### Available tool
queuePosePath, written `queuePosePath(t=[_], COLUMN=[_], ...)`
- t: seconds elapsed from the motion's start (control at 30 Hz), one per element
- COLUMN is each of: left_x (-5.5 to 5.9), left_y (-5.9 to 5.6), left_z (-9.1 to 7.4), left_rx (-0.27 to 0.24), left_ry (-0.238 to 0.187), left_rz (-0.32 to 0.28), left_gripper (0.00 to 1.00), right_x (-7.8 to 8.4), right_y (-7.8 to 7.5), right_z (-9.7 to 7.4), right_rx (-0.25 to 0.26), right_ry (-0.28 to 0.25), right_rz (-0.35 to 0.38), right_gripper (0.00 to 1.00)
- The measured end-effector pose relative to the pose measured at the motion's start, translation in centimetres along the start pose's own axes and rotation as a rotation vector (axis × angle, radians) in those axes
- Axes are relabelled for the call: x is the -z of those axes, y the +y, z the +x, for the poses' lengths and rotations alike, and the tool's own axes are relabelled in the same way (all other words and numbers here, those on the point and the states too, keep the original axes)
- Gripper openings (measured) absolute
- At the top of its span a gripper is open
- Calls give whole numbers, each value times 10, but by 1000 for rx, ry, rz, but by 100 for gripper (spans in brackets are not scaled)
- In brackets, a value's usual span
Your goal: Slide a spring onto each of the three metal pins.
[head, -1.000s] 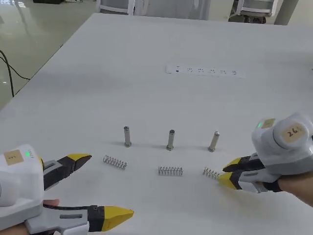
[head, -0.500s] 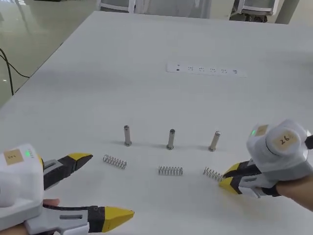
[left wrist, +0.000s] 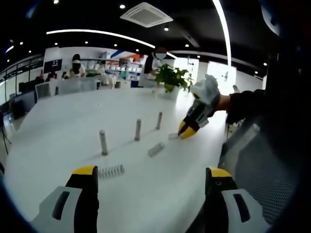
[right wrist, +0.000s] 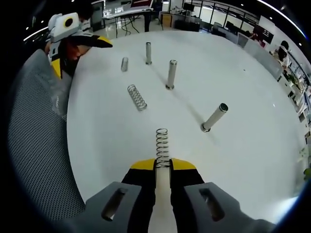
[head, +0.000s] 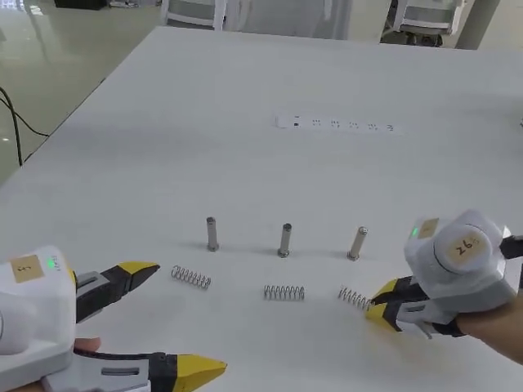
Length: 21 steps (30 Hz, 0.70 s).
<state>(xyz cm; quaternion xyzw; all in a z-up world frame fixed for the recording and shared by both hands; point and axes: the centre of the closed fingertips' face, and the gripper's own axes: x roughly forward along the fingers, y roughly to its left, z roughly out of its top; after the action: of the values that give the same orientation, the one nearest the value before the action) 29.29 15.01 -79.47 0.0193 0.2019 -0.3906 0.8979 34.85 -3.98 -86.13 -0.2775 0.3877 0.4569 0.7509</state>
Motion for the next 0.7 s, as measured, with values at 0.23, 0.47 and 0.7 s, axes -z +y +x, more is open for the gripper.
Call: queuePosePath(t=[0.23,0.47,0.7], left_x=[-8,-17,-32], left_y=[-7,-15,-25], left_z=[3,8,13], left_rx=[30,74,129], left_ry=[4,7,3], left_rz=[30,60,91], left_gripper=[87,86,85], right_x=[-13,-20,-27], right_y=[2,7,10], right_z=[-8,-18,-25], right_rx=[8,13,23], right_ry=[-35,-67,-100], right_rz=[0,19,35], right_gripper=[7,7,7])
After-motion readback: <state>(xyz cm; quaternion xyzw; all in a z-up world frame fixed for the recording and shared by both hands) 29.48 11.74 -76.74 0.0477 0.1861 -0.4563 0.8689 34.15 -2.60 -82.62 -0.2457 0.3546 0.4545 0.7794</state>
